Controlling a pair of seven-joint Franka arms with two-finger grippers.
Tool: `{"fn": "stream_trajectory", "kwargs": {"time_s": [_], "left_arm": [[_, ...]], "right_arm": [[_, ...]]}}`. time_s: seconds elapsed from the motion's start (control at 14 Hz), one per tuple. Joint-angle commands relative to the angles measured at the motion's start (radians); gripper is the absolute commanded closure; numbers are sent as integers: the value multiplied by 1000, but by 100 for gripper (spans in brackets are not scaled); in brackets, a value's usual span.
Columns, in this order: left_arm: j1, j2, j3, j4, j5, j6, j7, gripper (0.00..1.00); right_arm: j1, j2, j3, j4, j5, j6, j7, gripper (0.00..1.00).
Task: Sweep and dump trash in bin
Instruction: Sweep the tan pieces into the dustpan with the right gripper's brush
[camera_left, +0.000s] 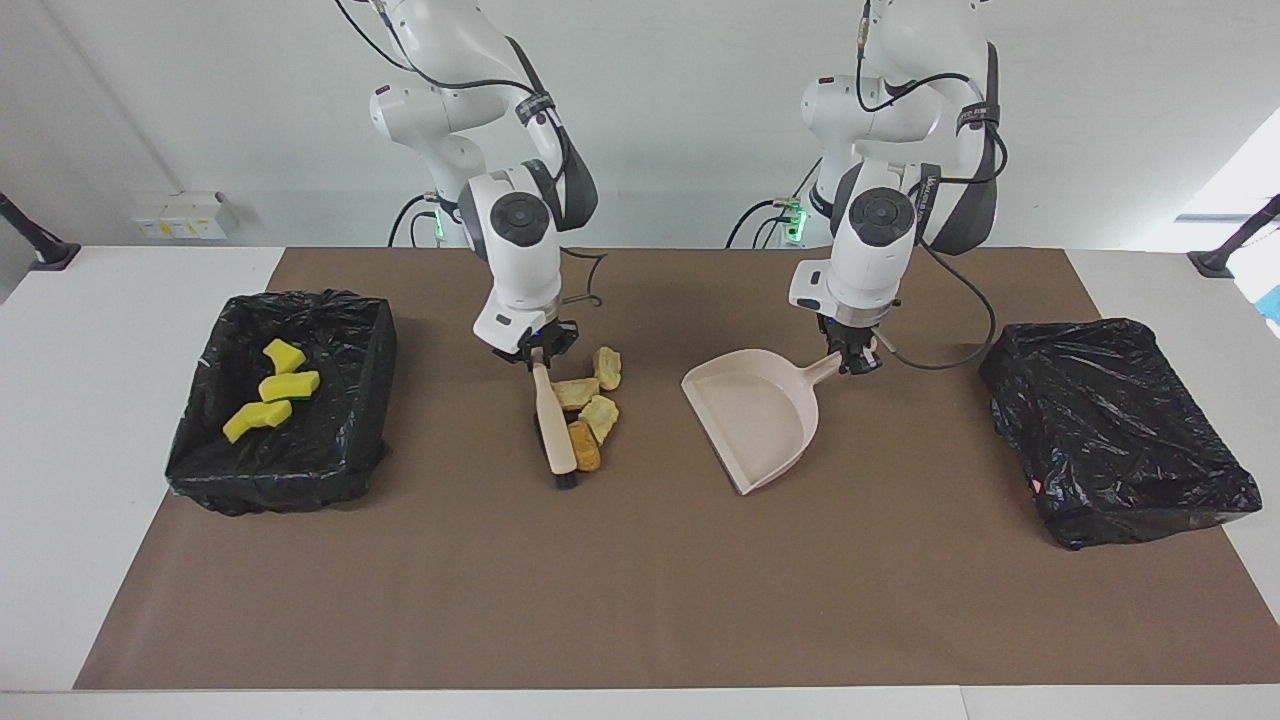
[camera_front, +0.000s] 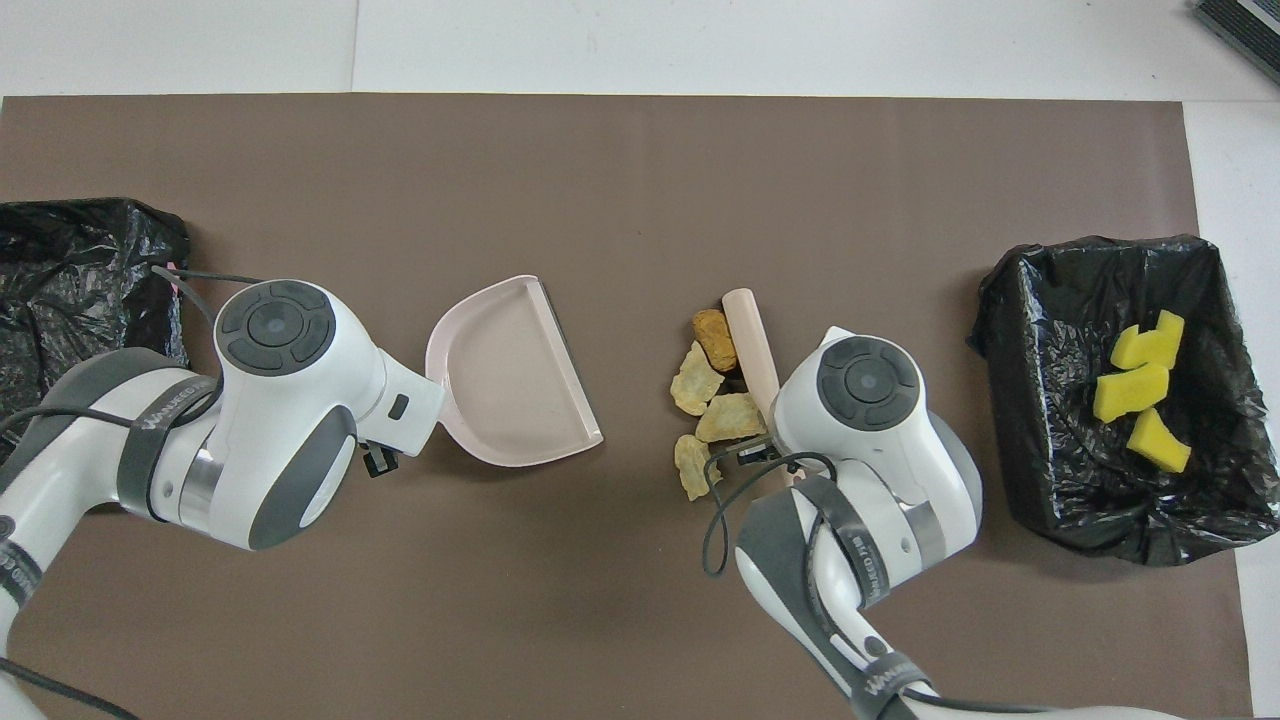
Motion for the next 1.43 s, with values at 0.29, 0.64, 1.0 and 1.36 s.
{"fn": "stream_trajectory", "kwargs": {"time_s": [0.29, 0.64, 1.0, 1.36], "left_arm": [[-16, -38, 12, -48, -35, 32, -35, 100], [-14, -35, 13, -39, -35, 30, -35, 100], [-2, -38, 18, -31, -33, 10, 81, 100], [-14, -57, 16, -48, -32, -10, 221, 100]], "right_arm": [[155, 131, 5, 196, 307, -48, 25, 100], [173, 113, 28, 238, 569, -59, -35, 100], [75, -43, 14, 216, 453, -310, 7, 100], [63, -140, 22, 121, 189, -373, 330, 100]]}}
